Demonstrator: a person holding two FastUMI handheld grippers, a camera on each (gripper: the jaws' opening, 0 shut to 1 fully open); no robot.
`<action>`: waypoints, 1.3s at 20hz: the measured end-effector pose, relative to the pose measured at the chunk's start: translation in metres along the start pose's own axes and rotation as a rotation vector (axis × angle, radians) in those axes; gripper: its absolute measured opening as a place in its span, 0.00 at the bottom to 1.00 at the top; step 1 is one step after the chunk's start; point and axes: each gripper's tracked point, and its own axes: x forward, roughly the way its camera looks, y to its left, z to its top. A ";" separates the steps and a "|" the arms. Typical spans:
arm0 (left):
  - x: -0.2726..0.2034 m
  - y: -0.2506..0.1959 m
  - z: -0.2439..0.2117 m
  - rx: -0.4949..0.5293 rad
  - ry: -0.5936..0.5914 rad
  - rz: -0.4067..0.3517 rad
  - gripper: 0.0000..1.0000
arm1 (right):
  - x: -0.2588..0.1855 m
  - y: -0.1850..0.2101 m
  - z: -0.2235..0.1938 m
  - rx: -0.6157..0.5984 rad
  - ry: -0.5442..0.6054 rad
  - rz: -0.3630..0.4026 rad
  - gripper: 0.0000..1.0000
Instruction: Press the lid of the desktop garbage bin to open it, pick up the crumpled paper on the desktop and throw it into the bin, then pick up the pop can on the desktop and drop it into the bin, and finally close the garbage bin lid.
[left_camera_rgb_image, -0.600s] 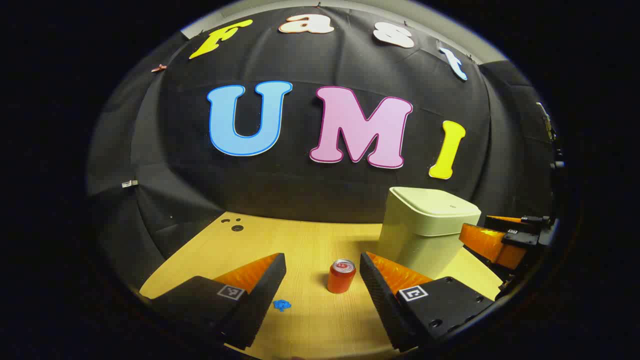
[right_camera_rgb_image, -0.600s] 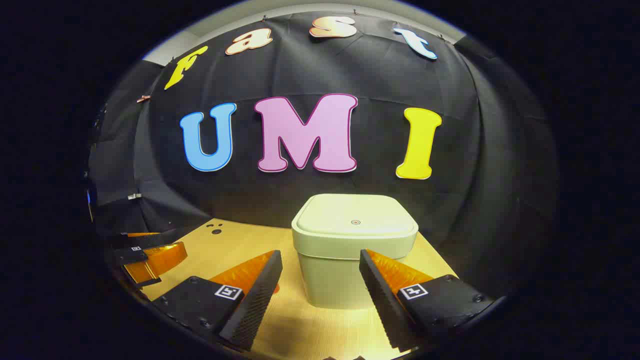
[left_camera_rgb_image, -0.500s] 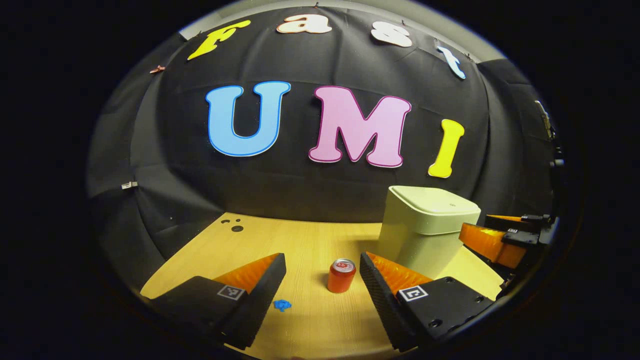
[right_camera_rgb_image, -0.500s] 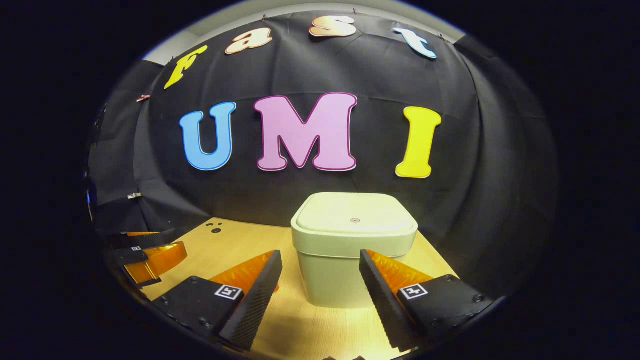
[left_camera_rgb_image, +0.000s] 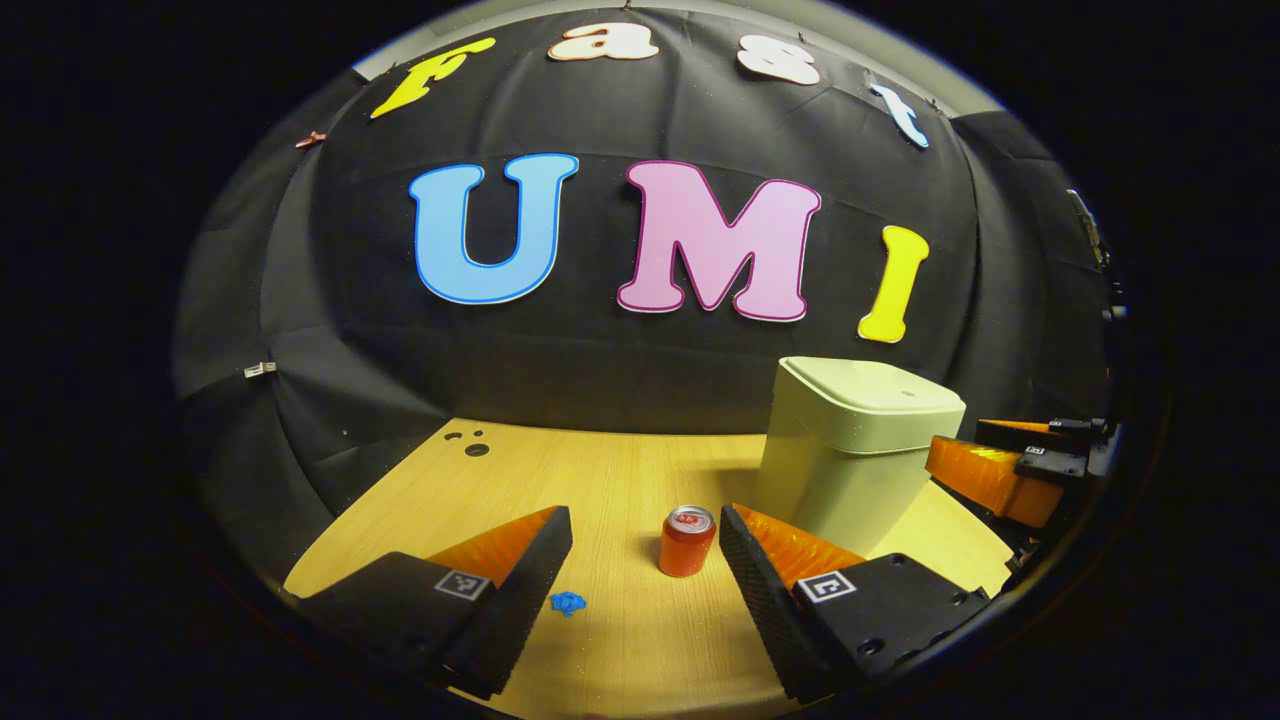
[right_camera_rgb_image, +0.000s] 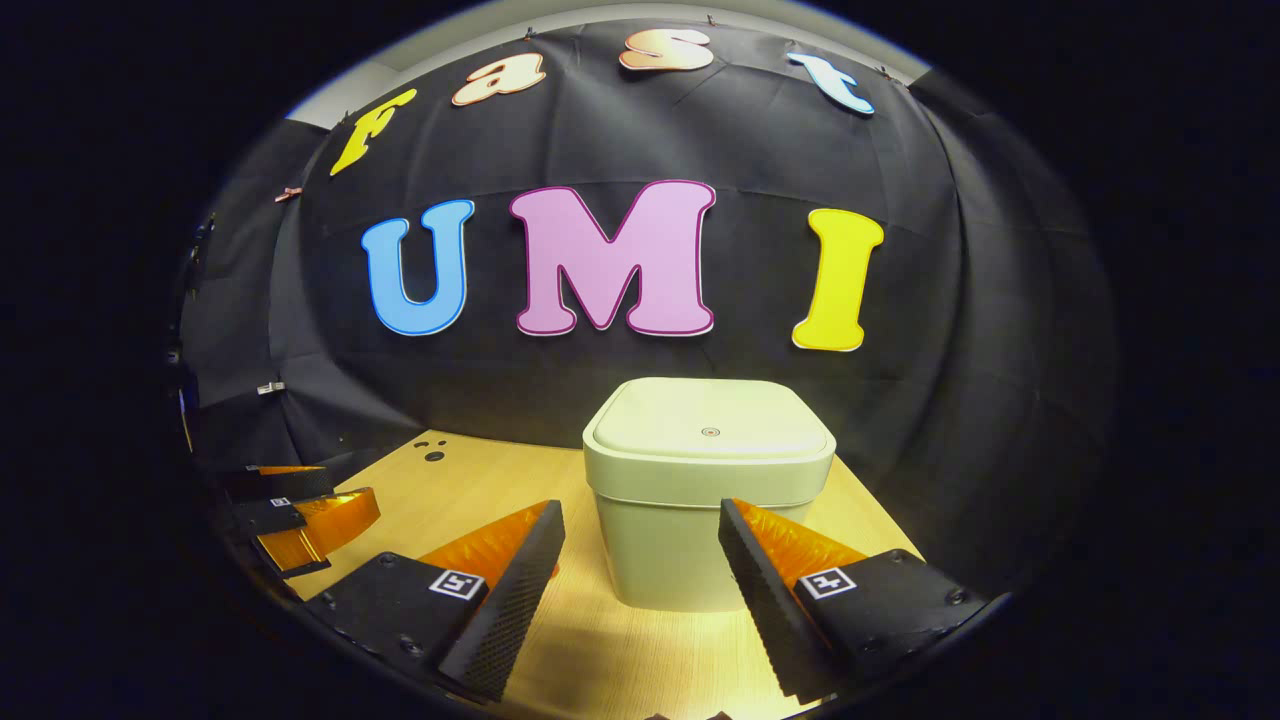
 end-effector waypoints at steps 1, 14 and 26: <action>-0.001 0.000 0.001 0.004 -0.001 -0.001 0.96 | 0.000 0.000 0.000 0.001 0.000 0.000 0.98; -0.007 -0.002 -0.006 0.022 0.013 -0.011 0.96 | -0.002 0.001 0.000 -0.010 0.000 0.001 0.82; -0.006 0.007 -0.015 0.008 0.040 0.007 0.96 | 0.004 0.011 -0.009 -0.021 0.030 0.022 0.18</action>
